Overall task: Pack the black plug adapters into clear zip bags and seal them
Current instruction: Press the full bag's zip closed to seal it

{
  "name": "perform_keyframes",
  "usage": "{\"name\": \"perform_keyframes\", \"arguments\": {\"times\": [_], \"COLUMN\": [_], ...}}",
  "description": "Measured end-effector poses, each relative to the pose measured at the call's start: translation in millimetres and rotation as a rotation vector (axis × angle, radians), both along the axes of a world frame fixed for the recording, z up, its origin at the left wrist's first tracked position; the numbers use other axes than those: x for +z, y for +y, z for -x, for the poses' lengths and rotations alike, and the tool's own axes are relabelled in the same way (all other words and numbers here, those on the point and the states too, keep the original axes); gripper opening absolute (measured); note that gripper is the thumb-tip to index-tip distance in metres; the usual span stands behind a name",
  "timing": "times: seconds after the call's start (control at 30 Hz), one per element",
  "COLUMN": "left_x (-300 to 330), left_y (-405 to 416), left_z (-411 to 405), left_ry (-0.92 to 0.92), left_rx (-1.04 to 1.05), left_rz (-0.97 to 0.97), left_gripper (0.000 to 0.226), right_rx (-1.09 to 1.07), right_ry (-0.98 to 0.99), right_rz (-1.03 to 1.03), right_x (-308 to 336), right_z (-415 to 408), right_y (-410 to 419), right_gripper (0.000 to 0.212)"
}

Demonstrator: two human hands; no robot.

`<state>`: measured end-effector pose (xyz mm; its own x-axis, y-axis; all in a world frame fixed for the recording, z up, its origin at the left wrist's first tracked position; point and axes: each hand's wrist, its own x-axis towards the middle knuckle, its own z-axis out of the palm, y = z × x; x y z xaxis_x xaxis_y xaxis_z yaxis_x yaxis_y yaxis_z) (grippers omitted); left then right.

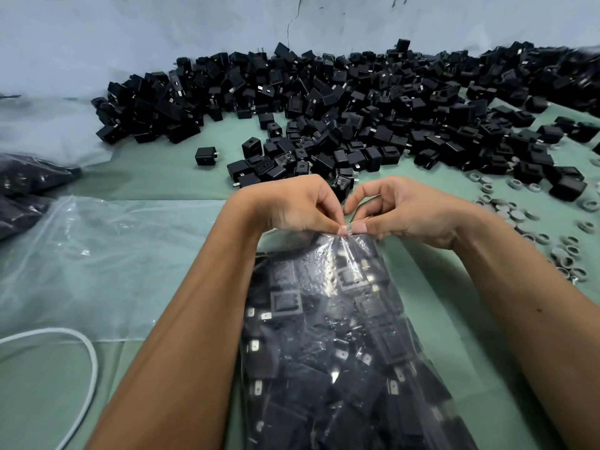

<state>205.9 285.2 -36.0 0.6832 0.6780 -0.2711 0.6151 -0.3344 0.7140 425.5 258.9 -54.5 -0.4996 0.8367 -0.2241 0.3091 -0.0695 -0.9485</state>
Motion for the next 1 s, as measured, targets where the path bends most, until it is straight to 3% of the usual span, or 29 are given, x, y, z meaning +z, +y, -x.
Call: {"name": "perform_keyframes", "arguments": {"times": [0.1,0.27,0.43,0.6,0.8,0.9,1.0], "left_x": [-1,-1,2,0,1,5,4], "left_y": [1,-2,4,0,1,3,1], "left_z": [1,2,16,13,20,30,32], "left_ry": [0.002,-0.003,0.076,0.057,0.000,0.039,0.079], "left_rx": [-0.007,0.016,0.061,-0.014,0.024,0.059,0.082], "left_rz": [-0.042,0.002,0.148,0.085,0.112,0.196,0.193], "left_gripper": [0.008,0.011,0.007,0.016,0.004,0.017,0.010], "right_rx": [0.013,0.048,0.065,0.237,0.230,0.205,0.157], "right_ry": [-0.089,-0.109,-0.145,-0.284,-0.205,-0.111,-0.074], "right_rz": [-0.065,-0.134,-0.086,-0.043,-0.077,-0.086,-0.098], "right_x": [9,10,10,20,16,13,10], "right_z": [7,8,11,22,24,21,20], "right_y": [0,1,5,12,13,11,9], "right_gripper": [0.036,0.022,0.023,0.022,0.028,0.029,0.029]}}
